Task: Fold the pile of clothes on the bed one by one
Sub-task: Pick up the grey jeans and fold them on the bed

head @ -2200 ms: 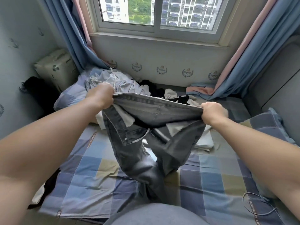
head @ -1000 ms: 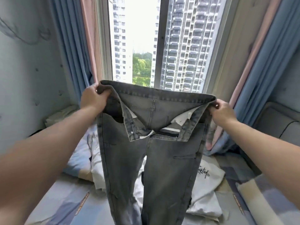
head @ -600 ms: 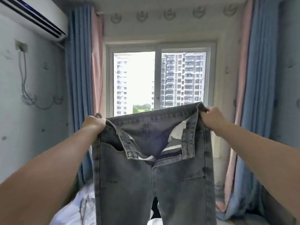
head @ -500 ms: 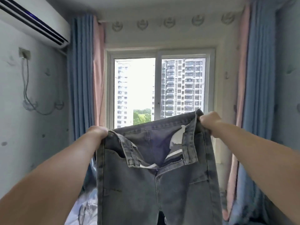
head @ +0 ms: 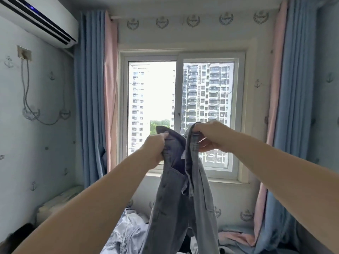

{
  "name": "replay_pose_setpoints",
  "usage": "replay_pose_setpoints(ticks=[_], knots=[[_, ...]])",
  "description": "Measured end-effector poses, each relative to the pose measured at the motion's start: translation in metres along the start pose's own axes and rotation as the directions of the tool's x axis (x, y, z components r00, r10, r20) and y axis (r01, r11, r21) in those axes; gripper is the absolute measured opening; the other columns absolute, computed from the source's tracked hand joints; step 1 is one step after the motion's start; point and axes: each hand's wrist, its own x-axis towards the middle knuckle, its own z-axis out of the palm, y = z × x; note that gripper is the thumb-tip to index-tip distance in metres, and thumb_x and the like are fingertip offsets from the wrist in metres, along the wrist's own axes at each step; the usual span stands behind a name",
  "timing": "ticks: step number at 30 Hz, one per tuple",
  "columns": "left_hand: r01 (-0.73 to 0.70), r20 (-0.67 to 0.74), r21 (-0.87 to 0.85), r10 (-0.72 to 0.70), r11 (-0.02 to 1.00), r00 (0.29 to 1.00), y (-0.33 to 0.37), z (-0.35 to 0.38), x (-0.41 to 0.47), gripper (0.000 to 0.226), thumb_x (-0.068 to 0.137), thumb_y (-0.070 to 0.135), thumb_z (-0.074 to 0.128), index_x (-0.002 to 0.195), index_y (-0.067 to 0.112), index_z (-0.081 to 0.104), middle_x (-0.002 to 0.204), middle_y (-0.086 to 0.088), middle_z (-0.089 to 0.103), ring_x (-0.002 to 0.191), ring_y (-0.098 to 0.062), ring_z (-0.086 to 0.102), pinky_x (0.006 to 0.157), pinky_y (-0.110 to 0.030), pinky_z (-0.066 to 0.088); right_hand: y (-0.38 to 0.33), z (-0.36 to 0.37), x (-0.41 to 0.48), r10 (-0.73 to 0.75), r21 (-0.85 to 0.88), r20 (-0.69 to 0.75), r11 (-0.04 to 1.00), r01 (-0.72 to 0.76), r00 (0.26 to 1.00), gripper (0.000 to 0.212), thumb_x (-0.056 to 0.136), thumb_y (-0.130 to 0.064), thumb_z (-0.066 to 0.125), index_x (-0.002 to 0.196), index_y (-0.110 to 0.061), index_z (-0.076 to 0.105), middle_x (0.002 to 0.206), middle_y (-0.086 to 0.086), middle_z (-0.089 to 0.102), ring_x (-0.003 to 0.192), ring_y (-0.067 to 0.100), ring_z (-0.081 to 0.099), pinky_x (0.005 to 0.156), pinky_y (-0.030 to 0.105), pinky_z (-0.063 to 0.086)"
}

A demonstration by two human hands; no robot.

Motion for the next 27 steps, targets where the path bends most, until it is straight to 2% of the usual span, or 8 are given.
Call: replay_pose_setpoints(ticks=[4,9,12,16,18,21,23,27], knots=[[-0.026,0.251,0.049,0.013,0.998,0.968,-0.008,0.019,-0.017,0.011,0.097,0.013,0.049,0.098,0.008,0.059,0.082,-0.01,0.063,0.071,-0.023,0.062,0.066,-0.033,0.052,-0.003,0.019,-0.004,-0.065,-0.016,-0.1,0.998,0.064,0.993,0.018,0.088,-0.017,0.068,0.088,0.0,0.071,0.074,0.013,0.072,0.068,0.03,0.074,0.073,0.044,0.064],[-0.222,0.351,0.285,0.114,0.932,0.929,-0.034,0.019,-0.01,0.057,0.068,0.022,0.085,0.116,0.026,0.055,0.11,-0.003,0.073,0.105,-0.021,0.07,0.091,-0.038,0.057,-0.006,0.028,-0.01,-0.174,-0.072,-0.174,0.984,0.163,0.969,0.017,0.09,-0.015,0.065,0.09,0.0,0.075,0.067,0.012,0.069,0.051,0.018,0.064,0.059,0.034,0.06],[-0.297,0.189,0.238,0.256,0.925,0.948,-0.048,0.018,-0.001,0.026,0.084,0.009,0.077,0.107,0.015,0.065,0.098,-0.005,0.075,0.095,-0.021,0.072,0.082,-0.029,0.059,-0.003,0.036,-0.009,-0.254,-0.171,-0.115,0.957,0.233,0.96,0.011,0.09,-0.021,0.069,0.088,-0.014,0.076,0.079,0.011,0.076,0.067,0.02,0.071,0.07,0.037,0.061],[-0.137,0.095,0.026,0.134,0.99,0.986,-0.052,-0.017,0.017,0.024,0.089,0.01,0.073,0.113,0.01,0.066,0.104,-0.015,0.075,0.098,-0.035,0.072,0.088,-0.055,0.058,0.035,0.03,0.008,-0.372,-0.264,-0.341,0.919,0.292,0.863,0.03,0.092,-0.036,0.07,0.117,-0.02,0.062,0.117,-0.006,0.064,0.111,0.016,0.06,0.096,0.034,0.048],[-0.094,0.125,-0.042,0.099,0.995,0.987,-0.045,-0.037,0.021,0.026,0.091,0.011,0.073,0.115,0.01,0.065,0.105,-0.014,0.076,0.095,-0.033,0.073,0.081,-0.05,0.061,0.065,0.031,0.014,-0.156,-0.094,-0.464,0.987,0.127,0.872,0.061,0.086,-0.054,0.071,0.134,-0.025,0.046,0.139,-0.002,0.049,0.127,0.021,0.048,0.108,0.043,0.039],[-0.06,0.169,-0.096,0.075,0.994,0.983,-0.027,-0.065,0.026,0.018,0.092,0.012,0.072,0.109,0.011,0.068,0.101,-0.012,0.077,0.085,-0.028,0.075,0.067,-0.039,0.062,0.09,0.06,0.015,0.337,0.29,-0.02,0.903,-0.318,0.941,0.085,0.074,-0.081,0.061,0.139,-0.029,0.043,0.14,0.006,0.054,0.128,0.03,0.053,0.109,0.052,0.041],[-0.039,0.192,-0.08,0.054,0.996,0.98,-0.017,-0.084,0.033,0.017,0.091,0.014,0.073,0.108,0.011,0.07,0.101,-0.012,0.077,0.085,-0.028,0.075,0.066,-0.037,0.061,0.087,0.089,0.015,0.304,0.421,0.268,0.817,-0.395,0.914,0.077,0.078,-0.076,0.058,0.13,-0.019,0.061,0.125,0.01,0.069,0.116,0.032,0.066,0.102,0.047,0.049],[-0.033,0.22,-0.032,0.039,0.999,0.975,0.001,-0.131,0.045,0.023,0.089,0.017,0.076,0.11,0.009,0.07,0.106,-0.015,0.076,0.09,-0.031,0.075,0.072,-0.041,0.062,0.056,0.129,0.034,0.248,0.592,0.099,0.763,-0.258,0.964,0.044,0.092,-0.048,0.066,0.12,-0.014,0.071,0.113,0.013,0.075,0.096,0.029,0.074,0.081,0.039,0.059]])
